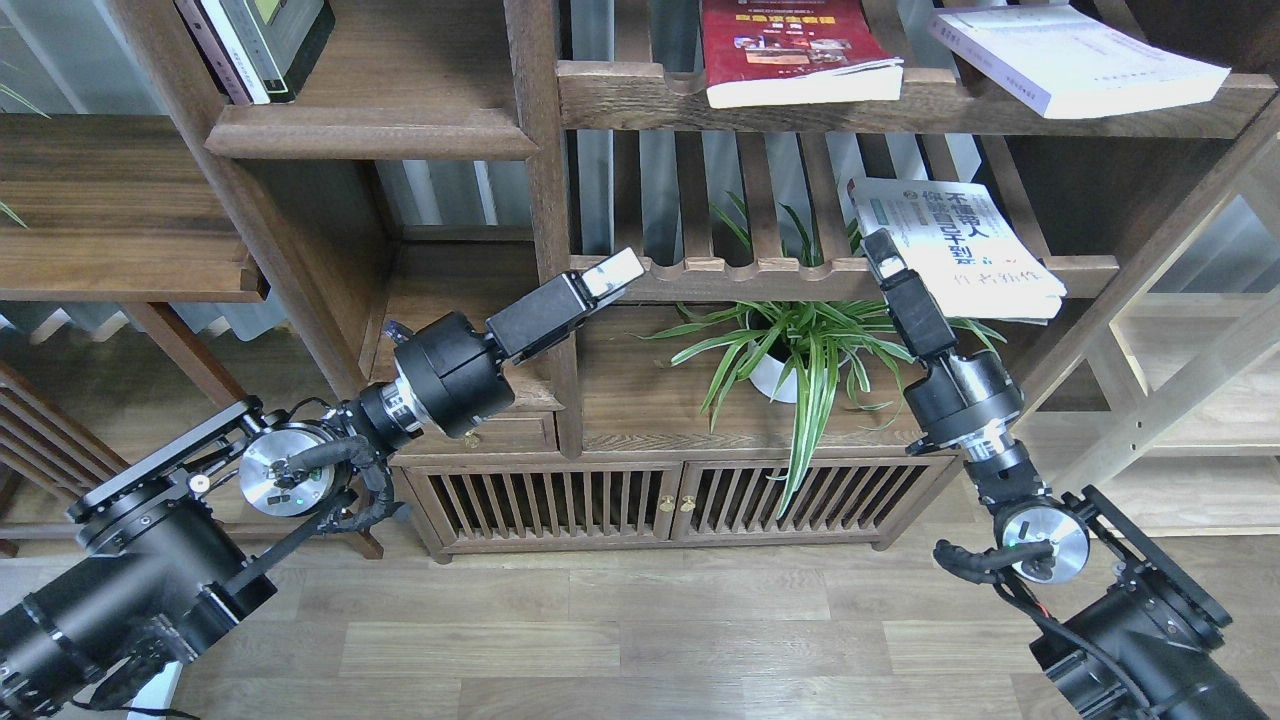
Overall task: Organize books on shelf
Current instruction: 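Move the right gripper toward the white paperback on the middle shelf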
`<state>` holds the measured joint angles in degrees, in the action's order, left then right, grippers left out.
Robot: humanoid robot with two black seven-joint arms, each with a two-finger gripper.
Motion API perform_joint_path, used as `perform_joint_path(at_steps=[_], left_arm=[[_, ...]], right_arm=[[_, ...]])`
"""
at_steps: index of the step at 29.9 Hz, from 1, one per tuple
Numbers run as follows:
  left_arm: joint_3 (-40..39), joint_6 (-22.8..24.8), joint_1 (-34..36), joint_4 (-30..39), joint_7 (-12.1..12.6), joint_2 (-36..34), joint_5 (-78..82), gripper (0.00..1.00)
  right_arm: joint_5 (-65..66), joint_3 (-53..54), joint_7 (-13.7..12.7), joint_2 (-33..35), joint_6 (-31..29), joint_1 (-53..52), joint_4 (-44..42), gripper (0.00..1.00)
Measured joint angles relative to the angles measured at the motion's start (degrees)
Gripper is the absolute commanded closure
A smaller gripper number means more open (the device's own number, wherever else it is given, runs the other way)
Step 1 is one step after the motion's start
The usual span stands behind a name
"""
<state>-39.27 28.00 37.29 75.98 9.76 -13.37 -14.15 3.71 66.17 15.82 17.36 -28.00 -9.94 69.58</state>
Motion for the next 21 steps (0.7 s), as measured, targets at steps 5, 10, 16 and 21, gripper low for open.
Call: perform_joint_path(at_steps=[5,10,16,21], left_arm=[[0.0,0.0,0.1,-1.0,0.0,1.3,0.1,0.01],[0.0,0.0,0.2,-1.0,-0.4,1.7,0.7,0.01],[0.0,0.0,-0.3,0.1,-0.7,0.9,1.1,0.01],[-1.2,0.0,-0.3,0.3,-0.5,0.3,1.6,0.01]], right_arm=[[0.0,0.0,0.0,-0.1,0.0,0.0,0.0,0.0],[0.1,0.0,0.0,0.0,0.0,0.0,0.0,0.0],[0.1,-0.1,-0.1,0.0,0.0,0.6,0.0,0.0],[0.0,-0.2,-0.2,0.2,0.0,1.2,0.0,0.0]])
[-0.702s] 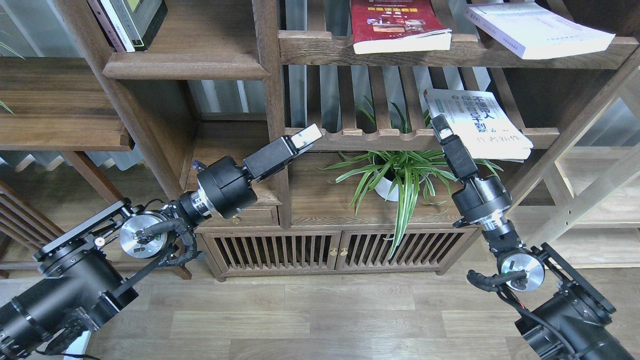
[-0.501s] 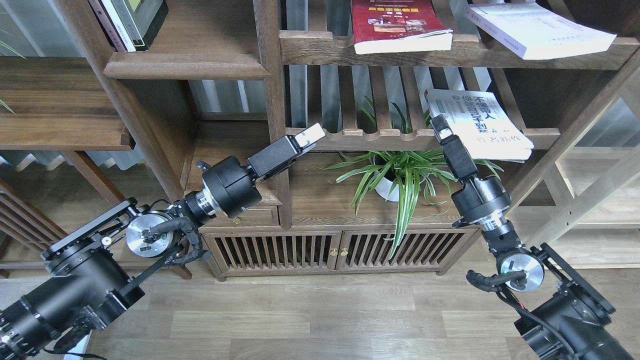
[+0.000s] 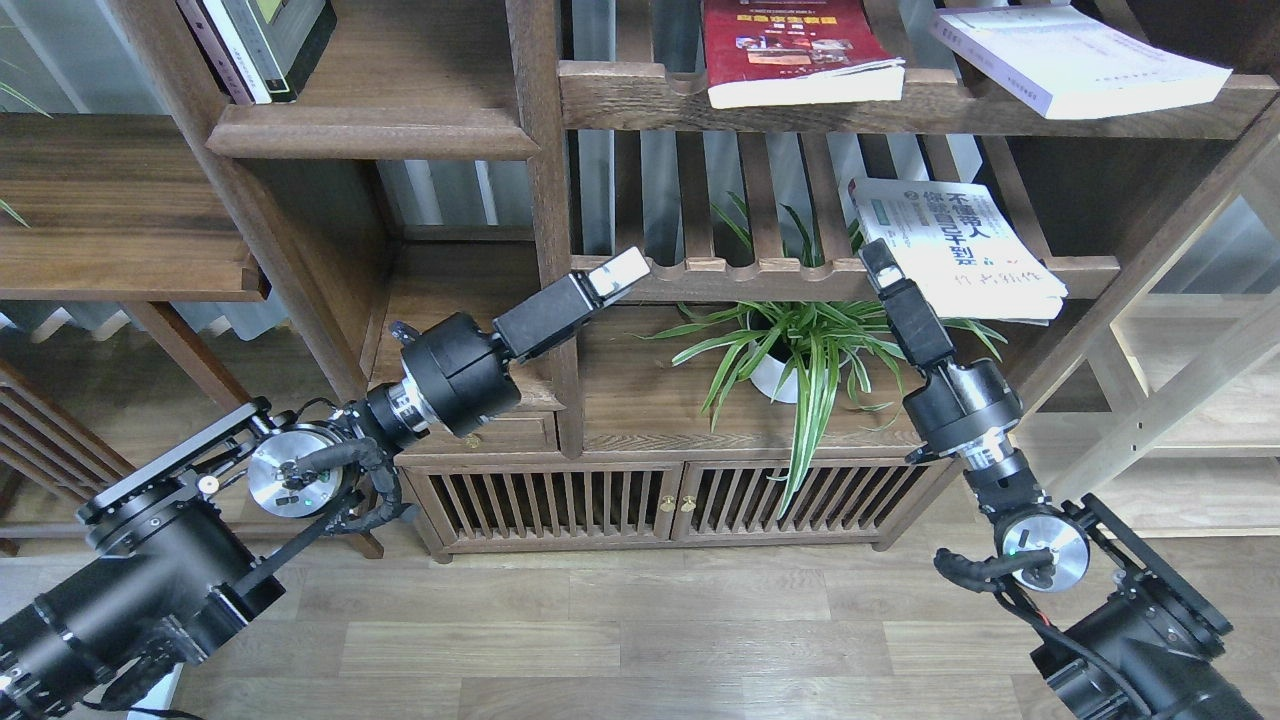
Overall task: Organize books on shelf
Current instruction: 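Move the right gripper toward the white paperback on the middle shelf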
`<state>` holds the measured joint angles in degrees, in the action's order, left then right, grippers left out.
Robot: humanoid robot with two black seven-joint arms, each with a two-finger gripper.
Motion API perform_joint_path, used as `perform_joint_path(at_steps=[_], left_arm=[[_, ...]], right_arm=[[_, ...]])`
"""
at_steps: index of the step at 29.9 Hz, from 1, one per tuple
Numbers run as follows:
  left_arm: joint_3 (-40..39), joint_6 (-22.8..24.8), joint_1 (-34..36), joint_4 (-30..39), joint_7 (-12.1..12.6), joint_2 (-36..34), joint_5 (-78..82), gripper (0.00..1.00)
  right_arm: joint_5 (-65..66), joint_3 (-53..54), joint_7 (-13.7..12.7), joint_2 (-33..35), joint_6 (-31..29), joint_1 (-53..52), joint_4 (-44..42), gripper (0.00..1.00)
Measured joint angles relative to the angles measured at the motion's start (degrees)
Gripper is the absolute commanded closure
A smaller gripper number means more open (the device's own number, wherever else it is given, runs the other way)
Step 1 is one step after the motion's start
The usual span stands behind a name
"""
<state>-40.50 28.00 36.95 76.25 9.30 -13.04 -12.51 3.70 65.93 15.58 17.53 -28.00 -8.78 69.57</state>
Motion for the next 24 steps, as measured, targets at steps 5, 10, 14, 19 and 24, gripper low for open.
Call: perform_joint_path(at_steps=[5,10,14,19,24], left_arm=[[-1.4,0.0,-0.5,0.0,0.6,-1.7,0.3,0.01],[-1.0,0.0,-1.0,-0.1,1.0,-2.6,3.2,0.01],[-0.9,0.0,-1.2,0.0,1.5,-2.9,5.2,0.01],[-0.9,0.0,-2.2,0.0,1.7,-3.0,9.2,0.01],[-1.1,0.0,-3.5,-0.1,1.8,-3.5,10.3,0.01]], right_arm=[[0.0,0.0,-0.2,0.2,0.0,0.2,0.0,0.0],[0.1,0.0,-0.9,0.4,0.0,0.2,-0.1,0.0],[-0.1,0.1,-1.2,1.0,0.0,0.6,-0.1,0.0],[-2.2,0.0,-1.3,2.4,0.0,2.1,0.2,0.0],[-8.0,0.0,-1.3,3.3,0.0,3.9,0.6,0.01]])
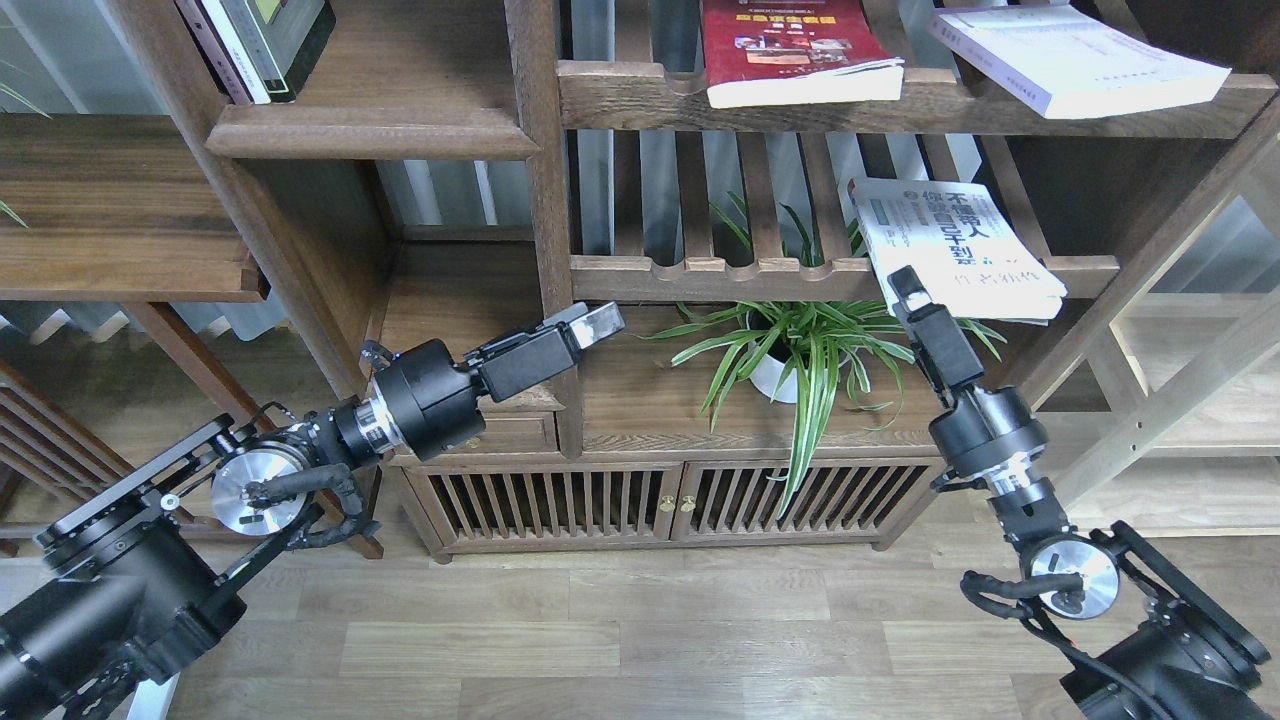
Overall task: Organize books on shelf
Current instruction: 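Move the right gripper toward the white paperback on the middle shelf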
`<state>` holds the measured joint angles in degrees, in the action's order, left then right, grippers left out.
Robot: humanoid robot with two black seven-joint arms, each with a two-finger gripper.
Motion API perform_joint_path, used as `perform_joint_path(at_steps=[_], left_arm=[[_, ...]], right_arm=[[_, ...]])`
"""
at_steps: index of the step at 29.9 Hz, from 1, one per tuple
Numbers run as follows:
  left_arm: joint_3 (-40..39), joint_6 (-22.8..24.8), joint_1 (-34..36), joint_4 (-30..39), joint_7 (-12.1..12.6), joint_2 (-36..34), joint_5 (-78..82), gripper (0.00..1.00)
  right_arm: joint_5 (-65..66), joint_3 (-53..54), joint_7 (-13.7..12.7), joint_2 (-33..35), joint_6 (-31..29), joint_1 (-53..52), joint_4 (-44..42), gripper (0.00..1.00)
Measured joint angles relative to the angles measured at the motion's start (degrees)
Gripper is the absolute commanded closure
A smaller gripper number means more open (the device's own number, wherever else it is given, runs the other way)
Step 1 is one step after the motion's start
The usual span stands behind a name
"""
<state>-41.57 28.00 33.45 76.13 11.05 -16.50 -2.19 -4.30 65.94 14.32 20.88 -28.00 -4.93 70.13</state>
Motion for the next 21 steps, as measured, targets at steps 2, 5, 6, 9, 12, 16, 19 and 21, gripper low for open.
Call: perform_joint_path(at_steps=[2,5,6,9,12,16,19,21], left_arm=[[0.0,0.0,-0.4,-0.2,0.0,-0.2,0.3,0.01],[-0.8,0.0,-0.5,-0.9,-0.3,0.2,-0.1,0.01],[-1.0,0.0,-0.6,-1.1,-0.5,0.2,-0.4,0.01],[-1.3,0.0,-0.7,-1.2,-0.7,0.2,-1.9,0.01],[-1.4,0.0,-0.8,-1.2,-0.8,0.2,-3.7,0.01],[-2.0,0.0,-0.8,-1.2,-0.9,0.1,-6.1,0.01],[-2.6,0.0,-0.9,-1.2,-1.0,-0.1,-7.2,0.01],[-3.4,0.0,-1.1,-1.2,-1.0,-0.2,-7.4,0.01]], right_arm=[[-1.9,-0.1,0.0,1.1,0.0,0.6,0.0,0.01],[-4.2,-0.6,0.0,2.3,0.0,1.2,0.0,0.01],[-4.8,-0.7,0.0,2.4,0.0,1.3,0.0,0.01],[-6.4,-0.7,0.0,2.5,0.0,1.5,-0.1,0.01],[-7.8,-0.7,0.0,2.1,0.0,1.7,-0.4,0.01],[-8.9,-1.1,0.0,1.7,1.0,1.7,-1.1,0.01],[-9.0,-1.3,0.0,1.6,3.0,1.6,-2.1,0.01],[-9.3,-1.3,0.0,1.5,4.9,1.3,-3.1,0.01]])
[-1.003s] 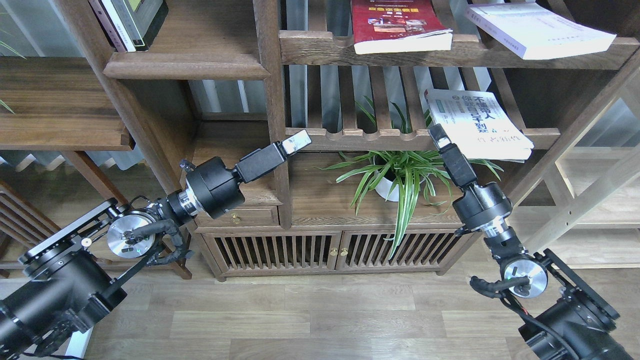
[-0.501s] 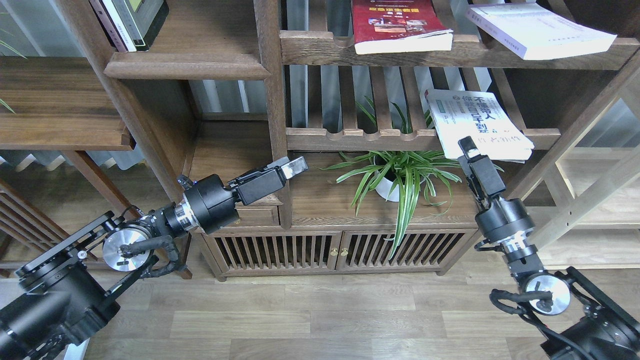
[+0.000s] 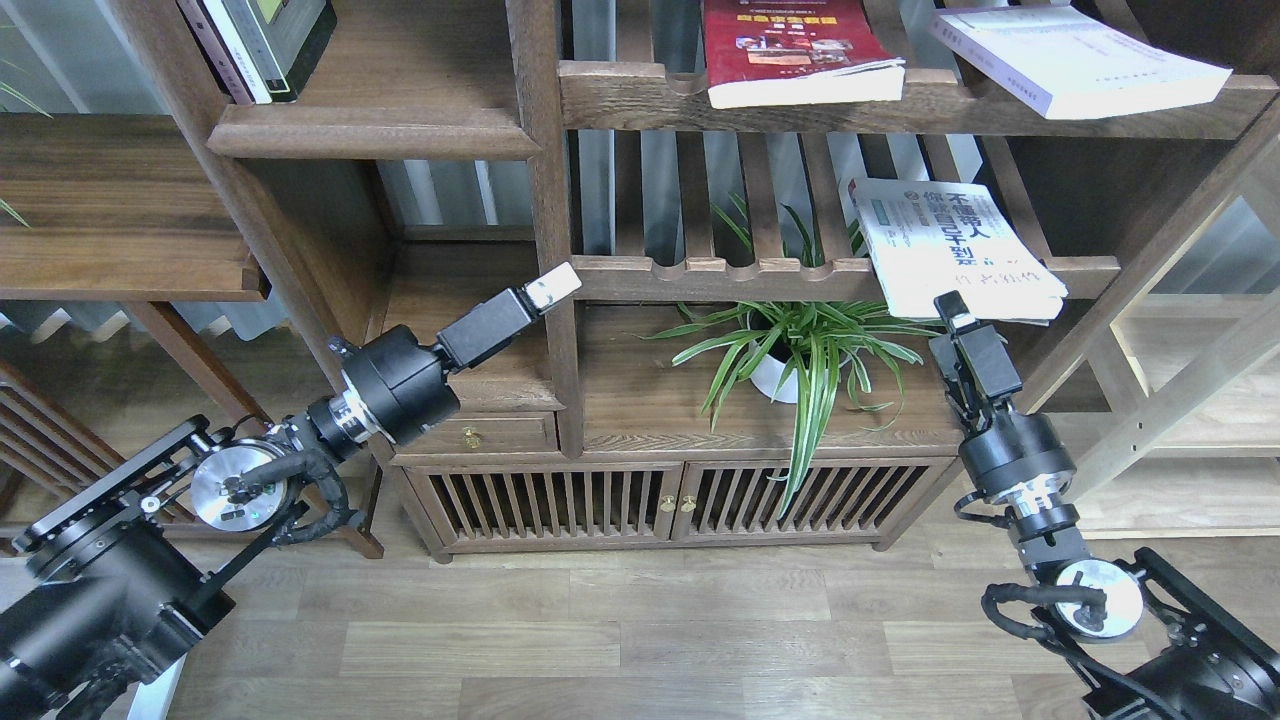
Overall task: Organize books on shelf
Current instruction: 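Grip the white paperback's lower edge with the right gripper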
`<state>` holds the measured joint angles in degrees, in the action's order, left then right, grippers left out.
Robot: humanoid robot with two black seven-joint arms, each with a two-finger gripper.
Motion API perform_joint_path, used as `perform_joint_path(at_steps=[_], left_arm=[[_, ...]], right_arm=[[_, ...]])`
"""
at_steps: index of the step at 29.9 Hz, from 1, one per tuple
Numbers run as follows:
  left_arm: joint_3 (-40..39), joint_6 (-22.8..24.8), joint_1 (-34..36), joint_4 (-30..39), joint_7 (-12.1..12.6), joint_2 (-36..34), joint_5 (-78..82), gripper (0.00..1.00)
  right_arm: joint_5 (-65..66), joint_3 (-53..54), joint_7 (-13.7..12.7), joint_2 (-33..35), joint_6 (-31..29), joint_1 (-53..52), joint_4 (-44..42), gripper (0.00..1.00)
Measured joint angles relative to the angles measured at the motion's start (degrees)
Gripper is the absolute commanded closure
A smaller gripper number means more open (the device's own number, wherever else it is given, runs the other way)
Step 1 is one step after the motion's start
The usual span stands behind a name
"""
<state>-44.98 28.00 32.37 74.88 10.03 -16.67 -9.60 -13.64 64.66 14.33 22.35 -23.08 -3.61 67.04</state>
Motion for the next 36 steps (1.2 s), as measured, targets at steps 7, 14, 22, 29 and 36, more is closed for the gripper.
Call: perform_joint_path(at_steps=[7,14,22,29,36], left_arm=[[-3.6,0.0,-1.6,-0.1,-0.3,0.0,-0.1,0.01],[-6.5,0.0,-3.7,-0.2,-0.4,-0.1,-0.2,0.01],[-7.4,0.0,-4.4,-0.2,-0.3,-1.2,-0.2,0.01],[-7.6,0.0,-4.5,-0.1,-0.2,-1.8,-0.2,0.01],[-7.6,0.0,-4.5,-0.1,-0.1,-1.8,-0.2,0.01]], right_arm=[[-0.9,0.4,0.0,-1.7,4.7,-1.4,-3.2,0.01],[-1.0,0.7,0.0,-3.9,9.1,-5.6,-7.0,0.0],[-2.2,1.1,0.0,-5.2,12.5,-9.8,-10.8,0.0],[-4.2,1.3,0.0,-5.6,12.5,-12.0,-13.6,0.01],[-7.6,1.4,0.0,-5.7,12.5,-13.7,-16.3,0.01]])
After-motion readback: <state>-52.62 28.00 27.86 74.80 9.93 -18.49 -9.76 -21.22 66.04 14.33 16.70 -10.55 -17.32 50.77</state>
